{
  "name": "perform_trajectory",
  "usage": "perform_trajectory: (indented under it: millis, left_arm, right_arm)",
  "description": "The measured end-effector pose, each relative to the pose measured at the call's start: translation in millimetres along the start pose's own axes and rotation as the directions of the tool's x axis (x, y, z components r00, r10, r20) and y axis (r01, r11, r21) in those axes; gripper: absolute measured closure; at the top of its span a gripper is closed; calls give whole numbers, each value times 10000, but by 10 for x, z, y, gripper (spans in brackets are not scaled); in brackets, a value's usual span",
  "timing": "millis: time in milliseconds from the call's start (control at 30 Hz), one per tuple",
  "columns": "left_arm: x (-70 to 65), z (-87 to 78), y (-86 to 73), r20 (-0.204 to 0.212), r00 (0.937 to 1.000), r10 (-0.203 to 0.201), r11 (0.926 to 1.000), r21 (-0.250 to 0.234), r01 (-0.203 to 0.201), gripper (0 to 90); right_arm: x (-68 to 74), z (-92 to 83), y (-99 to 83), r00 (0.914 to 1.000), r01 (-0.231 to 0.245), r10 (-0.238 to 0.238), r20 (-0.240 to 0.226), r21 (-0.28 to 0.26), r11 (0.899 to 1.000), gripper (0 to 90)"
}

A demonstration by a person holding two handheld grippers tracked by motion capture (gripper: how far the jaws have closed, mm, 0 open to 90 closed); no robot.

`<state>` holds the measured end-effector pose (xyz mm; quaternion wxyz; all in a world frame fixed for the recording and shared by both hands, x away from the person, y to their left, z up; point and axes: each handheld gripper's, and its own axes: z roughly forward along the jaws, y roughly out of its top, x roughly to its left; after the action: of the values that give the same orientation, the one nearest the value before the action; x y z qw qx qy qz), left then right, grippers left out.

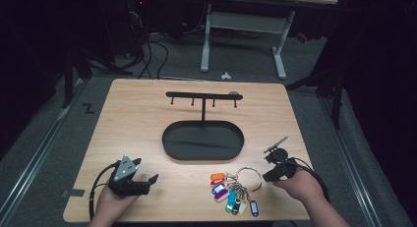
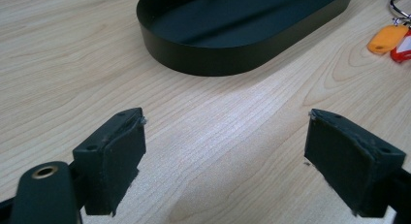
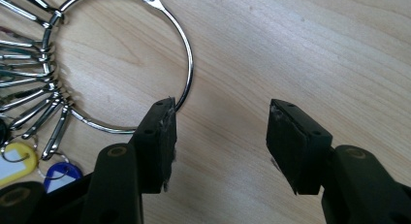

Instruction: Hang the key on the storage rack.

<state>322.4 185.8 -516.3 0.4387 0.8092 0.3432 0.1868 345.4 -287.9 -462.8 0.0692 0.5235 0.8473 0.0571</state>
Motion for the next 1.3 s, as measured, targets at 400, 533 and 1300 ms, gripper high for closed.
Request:
perform_trajectory:
  millis: [400,533,1300]
  left_arm:
    - [5,-3,3,19,10000,-62,10000,-37,62,153]
    - [11,-8,3,7,10000,-36,10000,-16,36,153]
    - [19,-11,3,20,10000,-48,10000,-17,48,153]
  right_arm:
    - [78,8,161,9973,713,-702,-218,553,9959,458]
    - [103,33,211,9966,801,-783,-271,693,9944,458]
    - [156,204,471,9894,1409,-1365,-503,984,9851,452]
